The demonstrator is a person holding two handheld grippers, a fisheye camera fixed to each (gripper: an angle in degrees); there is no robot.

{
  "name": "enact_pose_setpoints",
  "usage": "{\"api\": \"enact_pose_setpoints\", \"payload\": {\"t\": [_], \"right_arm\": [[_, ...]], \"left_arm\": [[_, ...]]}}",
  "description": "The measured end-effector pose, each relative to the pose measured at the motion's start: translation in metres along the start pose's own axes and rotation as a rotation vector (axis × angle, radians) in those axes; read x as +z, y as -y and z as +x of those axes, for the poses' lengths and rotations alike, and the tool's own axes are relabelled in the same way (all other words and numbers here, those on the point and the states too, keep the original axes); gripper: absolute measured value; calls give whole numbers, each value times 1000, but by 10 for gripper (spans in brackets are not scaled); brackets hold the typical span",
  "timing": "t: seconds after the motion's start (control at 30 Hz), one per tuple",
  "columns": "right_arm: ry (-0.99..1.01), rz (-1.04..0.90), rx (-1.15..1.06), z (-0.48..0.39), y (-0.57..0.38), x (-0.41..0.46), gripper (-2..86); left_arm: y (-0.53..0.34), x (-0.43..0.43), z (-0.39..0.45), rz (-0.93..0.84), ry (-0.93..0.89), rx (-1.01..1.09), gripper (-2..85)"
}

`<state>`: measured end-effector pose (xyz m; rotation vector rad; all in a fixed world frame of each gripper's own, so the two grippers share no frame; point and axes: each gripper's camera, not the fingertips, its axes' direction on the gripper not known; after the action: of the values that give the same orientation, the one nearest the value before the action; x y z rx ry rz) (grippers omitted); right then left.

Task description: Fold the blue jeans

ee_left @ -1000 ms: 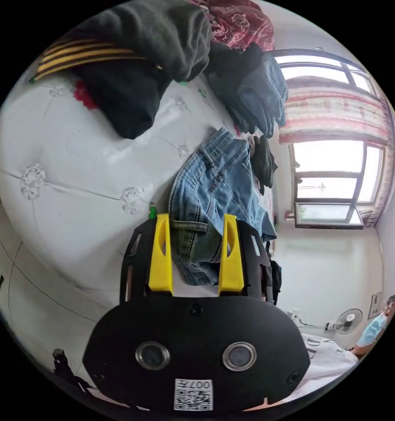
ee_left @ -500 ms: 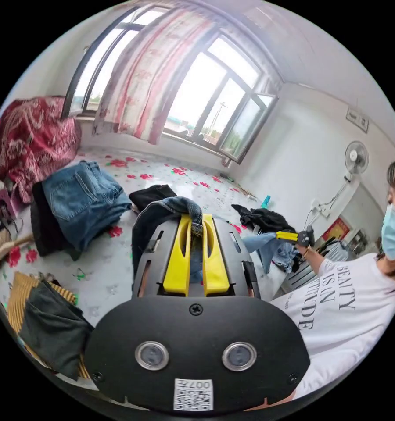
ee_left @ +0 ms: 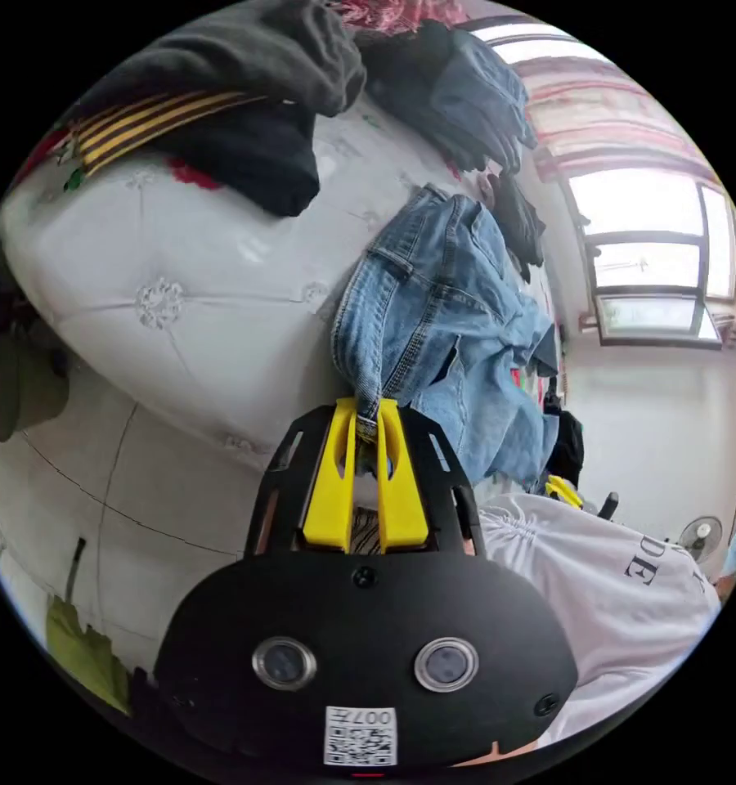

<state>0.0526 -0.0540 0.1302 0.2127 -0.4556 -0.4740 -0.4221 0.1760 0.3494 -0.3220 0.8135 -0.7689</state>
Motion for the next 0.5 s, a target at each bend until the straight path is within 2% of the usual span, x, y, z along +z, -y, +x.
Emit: {"api": "enact_pose_setpoints", "payload": {"t": [0.1, 0.13, 0.17, 0.27, 0.33, 0.5], "right_arm": [[-27, 117, 268, 43, -31, -16, 55], [-29, 145, 418, 67, -47, -16, 57], [-28, 149, 564, 93, -63, -10, 58], [48, 115, 757, 140, -91, 19, 59], [92, 96, 774, 152, -91, 36, 58], [59, 41, 597, 141, -59, 66, 30]], "left_arm": [[9, -8, 12, 27, 18, 24, 38], [17, -8, 22, 9, 57, 46, 39], [25, -5, 32, -11, 96, 66, 39], [36, 5, 57, -29, 179, 87, 40], [36, 10, 69, -30, 206, 67, 40], [34, 10, 88, 2, 226, -2, 40]]}}
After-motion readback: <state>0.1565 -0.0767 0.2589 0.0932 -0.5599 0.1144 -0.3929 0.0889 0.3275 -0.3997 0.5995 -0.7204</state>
